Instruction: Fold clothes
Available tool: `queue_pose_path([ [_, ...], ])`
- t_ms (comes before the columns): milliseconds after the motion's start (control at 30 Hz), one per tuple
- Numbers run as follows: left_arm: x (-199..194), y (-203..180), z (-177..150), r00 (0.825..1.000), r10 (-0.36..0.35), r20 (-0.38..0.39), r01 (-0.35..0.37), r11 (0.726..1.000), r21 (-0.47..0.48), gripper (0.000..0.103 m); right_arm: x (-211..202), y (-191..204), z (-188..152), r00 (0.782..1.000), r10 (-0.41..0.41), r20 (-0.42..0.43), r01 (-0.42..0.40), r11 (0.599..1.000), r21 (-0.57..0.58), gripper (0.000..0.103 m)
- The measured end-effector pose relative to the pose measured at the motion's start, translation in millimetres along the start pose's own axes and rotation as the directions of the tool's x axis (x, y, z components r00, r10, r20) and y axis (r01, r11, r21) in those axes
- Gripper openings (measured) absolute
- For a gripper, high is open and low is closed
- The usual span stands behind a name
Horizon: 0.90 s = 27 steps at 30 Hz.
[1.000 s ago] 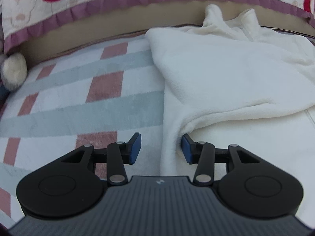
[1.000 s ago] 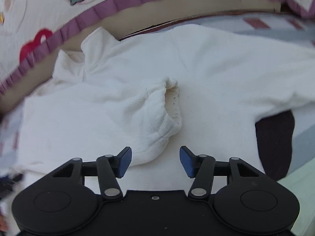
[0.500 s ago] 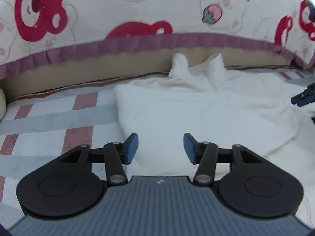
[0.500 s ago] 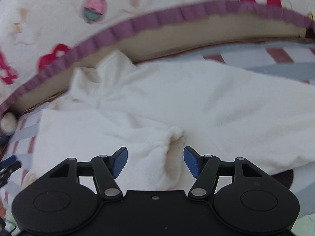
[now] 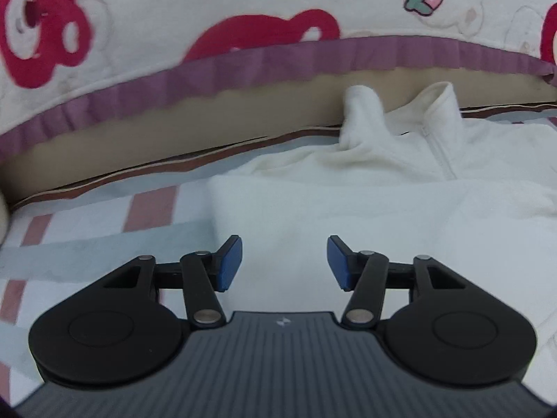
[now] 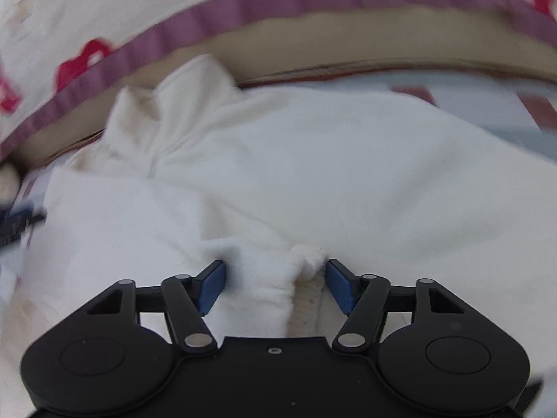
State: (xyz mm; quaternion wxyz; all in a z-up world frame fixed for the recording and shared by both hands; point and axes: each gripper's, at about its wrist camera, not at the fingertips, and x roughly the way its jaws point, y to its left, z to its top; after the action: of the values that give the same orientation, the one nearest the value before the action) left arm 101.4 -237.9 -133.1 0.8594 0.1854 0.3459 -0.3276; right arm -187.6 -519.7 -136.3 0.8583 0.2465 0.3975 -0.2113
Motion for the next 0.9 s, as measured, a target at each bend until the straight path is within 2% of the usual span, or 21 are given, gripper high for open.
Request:
queue_pose_path([
  [33, 5, -1, 3, 1.000, -0.005, 0.010, 0.005, 1.000, 0.007, 0.056, 1, 3, -3, 1.000, 0.001, 0.026, 0.000, 0.999, -0.034, 0.040],
  [67, 10, 0, 5, 1.000, -0.008, -0.003, 0.008, 1.000, -0.008, 0.056, -1, 6, -5, 0.999, 0.003, 0.047, 0.000, 0.999, -0.051, 0.038],
  [167, 20, 5, 6, 1.000, 0.007, -0.025, -0.008, 0.999, -0.043, 0.056, -22, 22, -1, 0.990, -0.014, 0.141, 0.039, 0.984, -0.171, 0.036],
  [233, 27, 8, 6, 0.999, 0.006, -0.048, -0.007, 0.999, -0.035, 0.049, -41, 32, 11, 0.973, -0.002, 0.233, 0.060, 0.968, -0.243, 0.035],
  [267, 31, 9, 5, 0.998, 0.005, -0.060, -0.007, 1.000, -0.031, 0.032, -50, 34, 19, 0.962, 0.010, 0.274, 0.060, 0.968, -0.246, 0.035],
  [300, 33, 9, 5, 0.998, 0.009, -0.069, -0.010, 1.000, -0.020, 0.021, -57, 34, 27, 0.950, 0.020, 0.311, 0.059, 0.968, -0.242, 0.035],
  [367, 31, 4, 5, 0.997, 0.041, -0.068, -0.039, 0.998, 0.039, 0.019, -52, 32, 38, 0.947, 0.012, 0.320, 0.071, 0.967, -0.246, 0.036],
  [433, 31, 0, 4, 0.995, 0.074, -0.074, -0.069, 0.995, 0.067, 0.019, -31, 21, 33, 0.960, -0.018, 0.280, 0.084, 0.971, -0.224, 0.036],
  [500, 33, -2, 6, 0.993, 0.098, -0.073, -0.093, 0.993, 0.068, 0.026, -6, 8, 24, 0.972, -0.052, 0.230, 0.098, 0.976, -0.194, 0.036],
  [567, 36, -3, 8, 0.991, 0.116, -0.065, -0.111, 0.992, 0.064, 0.032, 7, -4, 16, 0.977, -0.041, 0.207, 0.071, 0.987, -0.143, 0.036],
  [667, 40, -5, 11, 0.988, 0.142, -0.054, -0.139, 0.989, 0.057, 0.063, 8, -9, 17, 0.978, -0.016, 0.207, 0.048, 0.988, -0.147, 0.038],
  [733, 41, -6, 12, 0.987, 0.151, -0.046, -0.147, 0.987, 0.070, 0.066, 7, -12, 18, 0.979, -0.004, 0.205, 0.033, 0.990, -0.138, 0.038],
  [767, 41, -7, 12, 0.987, 0.152, -0.042, -0.148, 0.986, 0.082, 0.053, 7, -13, 18, 0.979, 0.000, 0.204, 0.028, 0.991, -0.133, 0.038],
  [800, 41, -9, 12, 0.987, 0.153, -0.039, -0.149, 0.984, 0.093, 0.013, 7, -14, 17, 0.979, 0.002, 0.202, 0.024, 0.991, -0.129, 0.038],
  [900, 41, -12, 12, 0.987, 0.157, -0.027, -0.152, 0.980, 0.128, 0.012, 6, -17, 15, 0.980, 0.006, 0.200, 0.017, 0.993, -0.114, 0.038],
])
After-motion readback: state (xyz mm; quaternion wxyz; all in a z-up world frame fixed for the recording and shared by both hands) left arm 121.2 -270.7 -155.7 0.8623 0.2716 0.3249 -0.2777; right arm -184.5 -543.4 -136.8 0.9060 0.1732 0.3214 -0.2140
